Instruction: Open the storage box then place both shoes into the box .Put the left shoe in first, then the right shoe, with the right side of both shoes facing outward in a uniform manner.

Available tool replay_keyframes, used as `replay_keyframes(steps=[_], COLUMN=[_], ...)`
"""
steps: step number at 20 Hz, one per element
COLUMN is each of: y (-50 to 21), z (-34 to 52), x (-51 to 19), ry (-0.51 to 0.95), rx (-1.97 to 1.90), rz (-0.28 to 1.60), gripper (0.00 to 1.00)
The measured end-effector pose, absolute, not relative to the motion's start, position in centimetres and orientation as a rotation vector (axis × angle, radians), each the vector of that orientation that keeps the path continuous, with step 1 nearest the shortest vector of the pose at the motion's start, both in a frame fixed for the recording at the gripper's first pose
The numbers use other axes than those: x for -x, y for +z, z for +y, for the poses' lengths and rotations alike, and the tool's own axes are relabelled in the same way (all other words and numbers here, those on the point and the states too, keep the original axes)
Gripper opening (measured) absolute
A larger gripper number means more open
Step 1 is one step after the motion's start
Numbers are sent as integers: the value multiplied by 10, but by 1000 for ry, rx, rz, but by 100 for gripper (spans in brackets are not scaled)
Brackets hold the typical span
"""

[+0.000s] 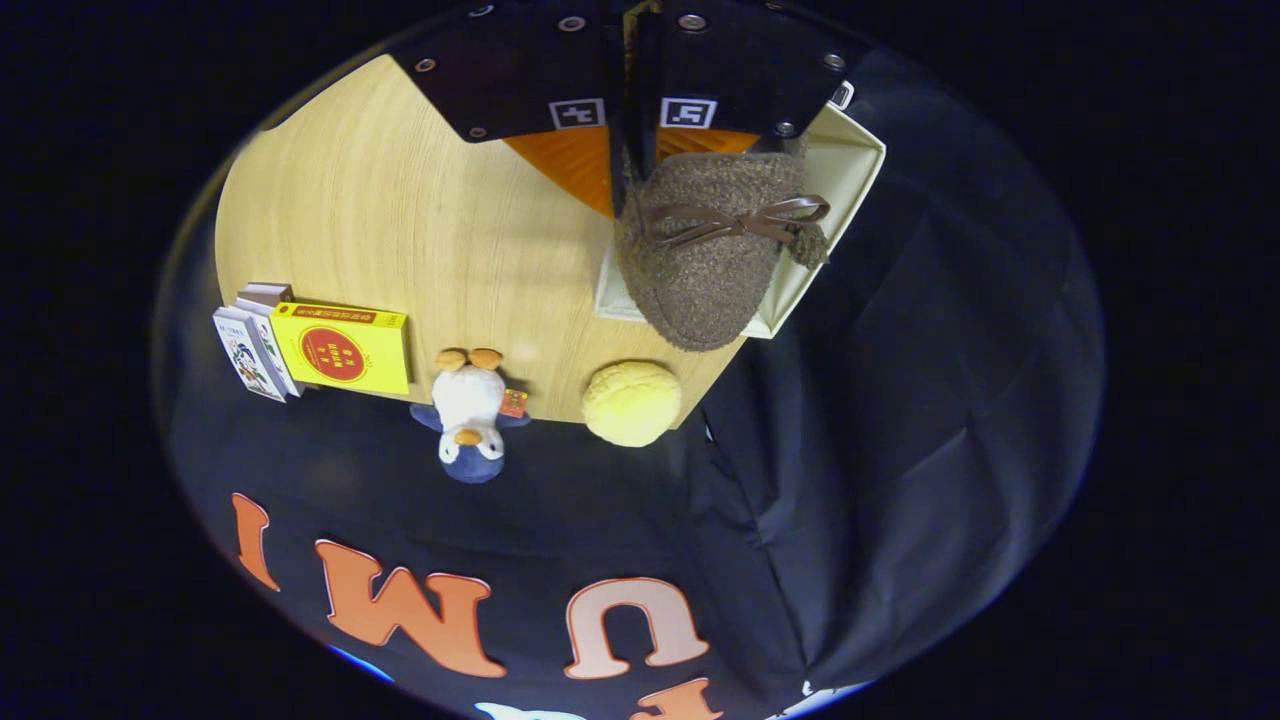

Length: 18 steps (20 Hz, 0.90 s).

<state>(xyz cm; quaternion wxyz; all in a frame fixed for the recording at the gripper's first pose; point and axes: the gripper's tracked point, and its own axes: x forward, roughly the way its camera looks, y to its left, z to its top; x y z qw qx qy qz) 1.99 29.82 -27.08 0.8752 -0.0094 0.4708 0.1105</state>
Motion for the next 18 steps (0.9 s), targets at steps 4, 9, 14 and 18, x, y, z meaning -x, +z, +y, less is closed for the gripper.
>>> replay_keyframes(steps=[4, 9, 14, 18], y=[-295, -303, -266, -211], z=[318, 325, 316, 302], x=[-20, -12, -18, -26], ry=[192, 215, 273, 381], rx=[11, -12, -87, -136], rz=[1041, 1086, 1015, 857], gripper=[6, 36, 55, 66])
